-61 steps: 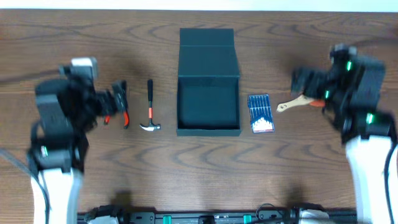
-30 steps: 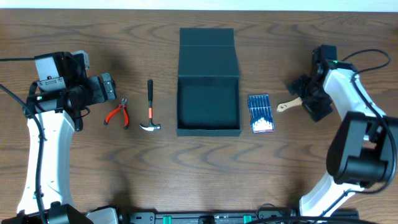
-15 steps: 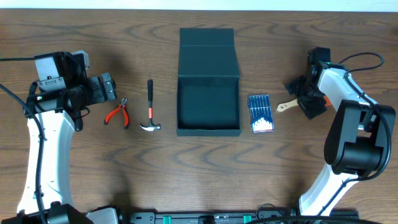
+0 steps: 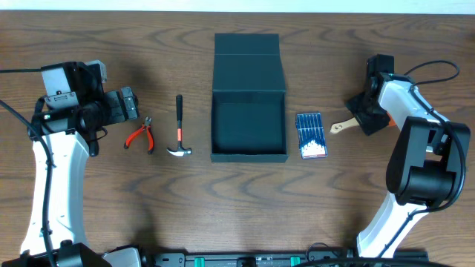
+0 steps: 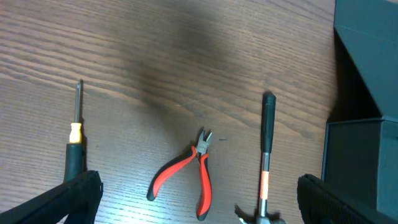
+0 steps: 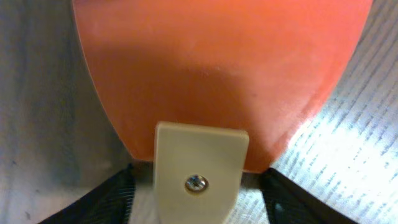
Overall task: Pack container
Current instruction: 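Move the right gripper to the orange scraper and grasp its handle, then carry the scraper into the black box and release it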
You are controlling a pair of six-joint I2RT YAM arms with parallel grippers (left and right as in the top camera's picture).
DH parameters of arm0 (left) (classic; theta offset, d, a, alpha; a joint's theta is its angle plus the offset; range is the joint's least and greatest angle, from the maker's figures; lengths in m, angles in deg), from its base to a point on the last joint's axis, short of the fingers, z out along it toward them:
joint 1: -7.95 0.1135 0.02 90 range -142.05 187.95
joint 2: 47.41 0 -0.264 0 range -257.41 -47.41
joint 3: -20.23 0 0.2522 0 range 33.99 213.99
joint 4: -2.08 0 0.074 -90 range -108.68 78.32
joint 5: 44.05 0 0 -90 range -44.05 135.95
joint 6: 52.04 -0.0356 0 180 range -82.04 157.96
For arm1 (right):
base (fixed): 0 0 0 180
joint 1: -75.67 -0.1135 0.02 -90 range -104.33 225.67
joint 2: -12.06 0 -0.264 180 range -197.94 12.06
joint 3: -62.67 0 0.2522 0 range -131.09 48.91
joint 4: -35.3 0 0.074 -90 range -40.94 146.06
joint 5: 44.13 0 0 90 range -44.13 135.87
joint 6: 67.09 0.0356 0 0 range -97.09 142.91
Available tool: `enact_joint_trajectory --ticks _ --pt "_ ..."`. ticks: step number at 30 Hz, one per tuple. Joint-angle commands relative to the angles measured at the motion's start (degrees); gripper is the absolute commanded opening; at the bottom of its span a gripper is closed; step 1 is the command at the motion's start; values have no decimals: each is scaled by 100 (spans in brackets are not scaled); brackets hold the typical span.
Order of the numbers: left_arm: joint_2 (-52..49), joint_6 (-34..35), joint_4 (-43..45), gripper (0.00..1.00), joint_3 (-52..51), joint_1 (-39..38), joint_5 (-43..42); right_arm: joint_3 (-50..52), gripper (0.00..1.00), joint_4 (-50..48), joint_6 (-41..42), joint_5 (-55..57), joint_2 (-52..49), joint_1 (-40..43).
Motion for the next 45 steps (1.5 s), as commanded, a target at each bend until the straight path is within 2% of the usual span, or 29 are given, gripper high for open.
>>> enact_joint_trajectory --ticks 1,3,7,11,15,17,20,21,22,28,32,37,40,45 --pt "-52 -52 -2 98 105 24 -68 46 58 -13 116 -46 -328 4" --pt "-52 -52 0 98 105 24 -68 46 48 -26 13 -94 -315 4" --pt "-52 -52 0 98 105 24 -68 11 30 -170 -966 -769 -251 2" --pt "-52 -52 -2 98 105 24 -68 -55 24 -164 -1567 -1211 26 2" --pt "-52 -52 -2 98 105 24 -68 -151 21 -192 -2288 -1366 573 -22" --pt "-52 -52 -2 98 105 24 -68 -208 19 -365 -2986 -1639 986 -79" --pt "-52 -52 -2 98 105 24 -68 -262 15 -855 -4701 -2839 1635 -238" --pt "-52 -52 0 98 105 24 -68 -280 11 -946 -5064 -3165 1843 -308" --pt "-52 -52 0 98 105 24 -68 -299 1 -1034 -5298 -3414 2079 -398" --pt "-52 -52 -2 98 105 24 -68 -328 1 -1274 -6406 -3801 3134 -1290" --pt "-52 -52 0 98 105 24 -68 -328 1 -940 -7932 -3904 3244 -2151" --pt "-52 -52 0 98 105 24 -68 -323 1 -330 -9978 -3523 2975 -3095" --pt "-52 -52 -2 98 105 24 -68 -323 1 -262 -10797 -3121 2643 -3381" --pt "-52 -52 0 98 105 24 -68 -323 1 -299 -12056 -3088 1963 -3458"
